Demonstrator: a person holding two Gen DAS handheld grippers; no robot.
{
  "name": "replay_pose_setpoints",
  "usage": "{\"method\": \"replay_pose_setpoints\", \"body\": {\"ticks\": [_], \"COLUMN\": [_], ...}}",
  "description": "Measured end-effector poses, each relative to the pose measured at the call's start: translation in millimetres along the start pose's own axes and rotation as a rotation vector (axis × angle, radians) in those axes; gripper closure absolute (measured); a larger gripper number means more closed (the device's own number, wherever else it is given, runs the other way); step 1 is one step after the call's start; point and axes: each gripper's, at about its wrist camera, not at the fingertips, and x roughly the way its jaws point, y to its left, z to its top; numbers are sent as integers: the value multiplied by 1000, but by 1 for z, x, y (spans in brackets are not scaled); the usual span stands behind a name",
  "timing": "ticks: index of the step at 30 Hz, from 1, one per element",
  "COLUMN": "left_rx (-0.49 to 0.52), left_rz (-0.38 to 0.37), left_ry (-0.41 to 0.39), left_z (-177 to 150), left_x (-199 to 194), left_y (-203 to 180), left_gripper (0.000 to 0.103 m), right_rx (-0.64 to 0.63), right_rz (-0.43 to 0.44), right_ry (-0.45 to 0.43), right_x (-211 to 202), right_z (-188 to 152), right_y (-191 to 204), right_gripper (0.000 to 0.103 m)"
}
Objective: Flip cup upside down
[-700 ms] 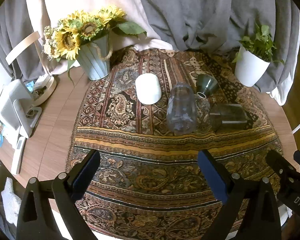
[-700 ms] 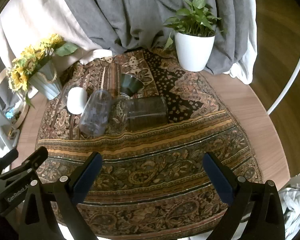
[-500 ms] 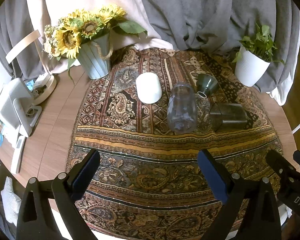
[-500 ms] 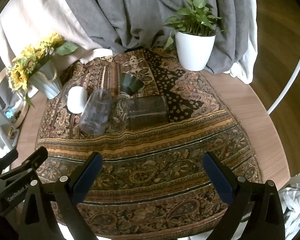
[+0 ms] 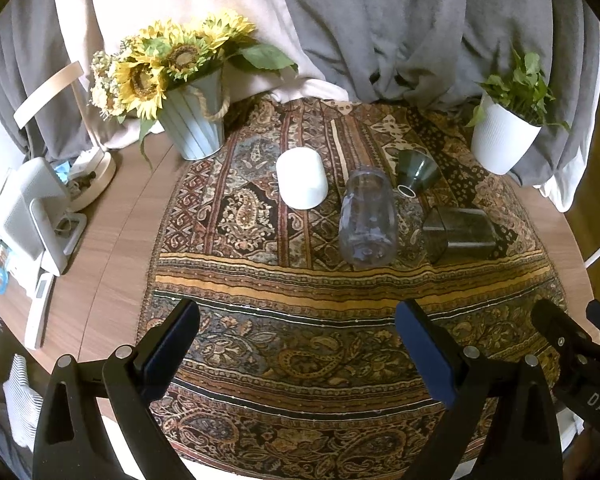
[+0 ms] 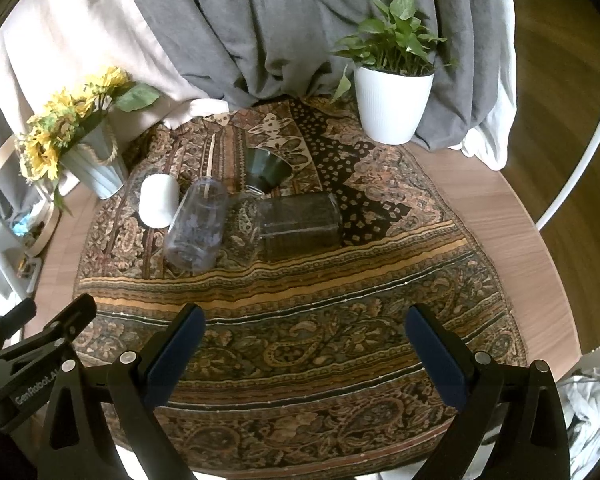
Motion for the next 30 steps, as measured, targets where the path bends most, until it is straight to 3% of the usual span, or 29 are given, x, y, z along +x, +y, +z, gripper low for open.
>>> {"method": "replay_pose_setpoints", "body": {"ticks": [30], "left_rx": [4], "left_rz": [-9], "left_ry": [-1], "left_z": [5], "left_x": [2], "left_y": [6], "left_gripper": [3], "right_rx": [2], "right_rz": [-13], "right_ry": [3], "right_x": [0], "right_z": [1], "right_y": [8], "right_gripper": [2]}}
